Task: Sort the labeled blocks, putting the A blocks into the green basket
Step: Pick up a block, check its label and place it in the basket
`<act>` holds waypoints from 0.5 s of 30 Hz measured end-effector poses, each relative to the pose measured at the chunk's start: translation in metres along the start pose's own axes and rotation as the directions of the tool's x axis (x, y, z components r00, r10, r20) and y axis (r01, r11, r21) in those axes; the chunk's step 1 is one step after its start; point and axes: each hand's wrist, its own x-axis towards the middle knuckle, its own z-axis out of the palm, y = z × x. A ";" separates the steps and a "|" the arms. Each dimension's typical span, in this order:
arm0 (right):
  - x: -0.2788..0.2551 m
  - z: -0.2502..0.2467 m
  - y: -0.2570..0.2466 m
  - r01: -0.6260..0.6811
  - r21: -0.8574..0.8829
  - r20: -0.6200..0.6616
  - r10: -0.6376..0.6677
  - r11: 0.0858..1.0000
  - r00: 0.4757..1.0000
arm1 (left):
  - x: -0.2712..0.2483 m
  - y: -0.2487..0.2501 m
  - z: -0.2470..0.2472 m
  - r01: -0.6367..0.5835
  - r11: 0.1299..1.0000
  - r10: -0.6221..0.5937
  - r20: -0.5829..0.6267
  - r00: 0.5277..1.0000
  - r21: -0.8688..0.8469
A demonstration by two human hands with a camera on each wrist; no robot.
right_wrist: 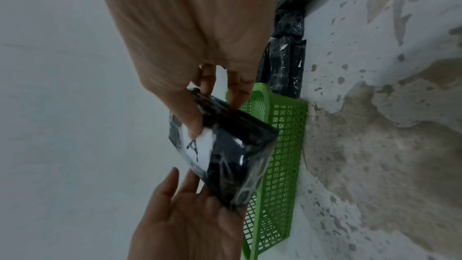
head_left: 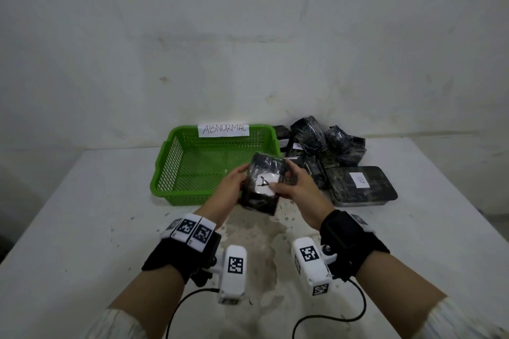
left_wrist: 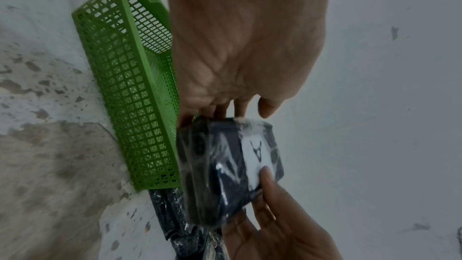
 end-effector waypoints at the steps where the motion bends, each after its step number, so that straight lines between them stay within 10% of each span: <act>1: -0.001 0.002 -0.001 0.003 -0.010 0.015 -0.003 1.000 1.000 | 0.001 0.000 0.001 0.010 1.000 -0.011 0.020 1.000 0.010; 15: -0.006 0.025 -0.008 -0.130 -0.008 0.167 0.129 0.992 0.978 | -0.002 -0.002 0.017 0.072 0.986 -0.044 0.178 0.983 -0.151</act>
